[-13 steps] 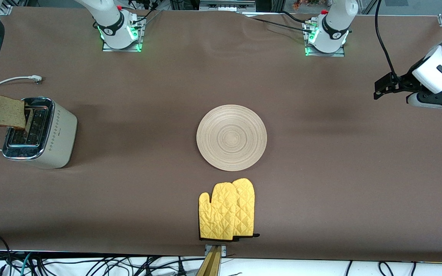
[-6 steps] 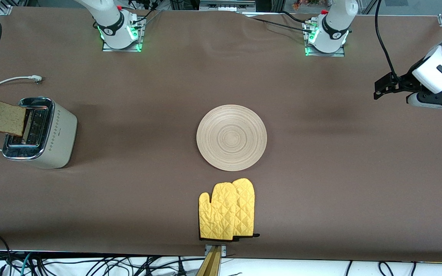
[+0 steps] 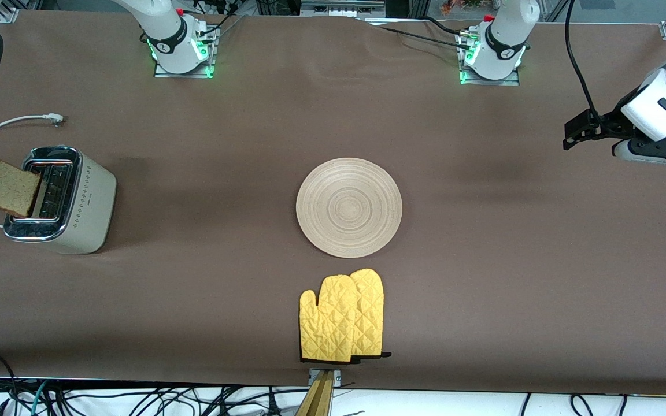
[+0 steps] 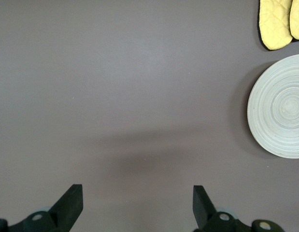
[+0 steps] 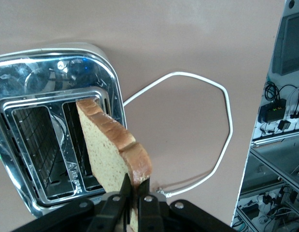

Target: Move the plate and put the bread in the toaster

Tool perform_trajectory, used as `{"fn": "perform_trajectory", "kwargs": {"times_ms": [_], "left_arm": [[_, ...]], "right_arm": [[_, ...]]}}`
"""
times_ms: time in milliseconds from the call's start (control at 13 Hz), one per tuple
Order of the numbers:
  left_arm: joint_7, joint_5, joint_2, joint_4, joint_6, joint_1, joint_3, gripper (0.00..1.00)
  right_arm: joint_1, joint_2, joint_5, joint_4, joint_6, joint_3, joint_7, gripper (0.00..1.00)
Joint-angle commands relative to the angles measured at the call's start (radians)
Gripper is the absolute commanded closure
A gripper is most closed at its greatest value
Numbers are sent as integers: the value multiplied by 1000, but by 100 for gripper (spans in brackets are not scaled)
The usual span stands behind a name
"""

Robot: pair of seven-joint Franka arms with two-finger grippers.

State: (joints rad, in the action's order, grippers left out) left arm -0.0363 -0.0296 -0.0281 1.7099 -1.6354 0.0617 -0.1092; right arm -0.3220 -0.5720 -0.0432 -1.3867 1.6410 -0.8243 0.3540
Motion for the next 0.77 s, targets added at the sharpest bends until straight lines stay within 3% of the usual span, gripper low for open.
{"fn": "perform_trajectory", "kwargs": {"times_ms": [0, 462, 538, 615, 692], "left_arm": [[4, -3, 16, -33, 23, -2, -1, 0], [3, -3, 17, -33, 25, 7, 2, 0], [6, -3, 17, -33, 25, 3, 0, 0], [6, -3, 16, -33, 25, 3, 0, 0], [6, -3, 16, -33, 28, 3, 0, 0]], "right_arm": [[-6, -23, -17, 11, 10, 7, -29, 100], [-6, -40, -20, 0, 10, 63, -90, 100], [-5, -49, -30, 0, 10, 63, -90, 76], [-3, -52, -38, 0, 10, 63, -87, 27], [4, -52, -46, 0, 10, 63, -78, 0]]}}
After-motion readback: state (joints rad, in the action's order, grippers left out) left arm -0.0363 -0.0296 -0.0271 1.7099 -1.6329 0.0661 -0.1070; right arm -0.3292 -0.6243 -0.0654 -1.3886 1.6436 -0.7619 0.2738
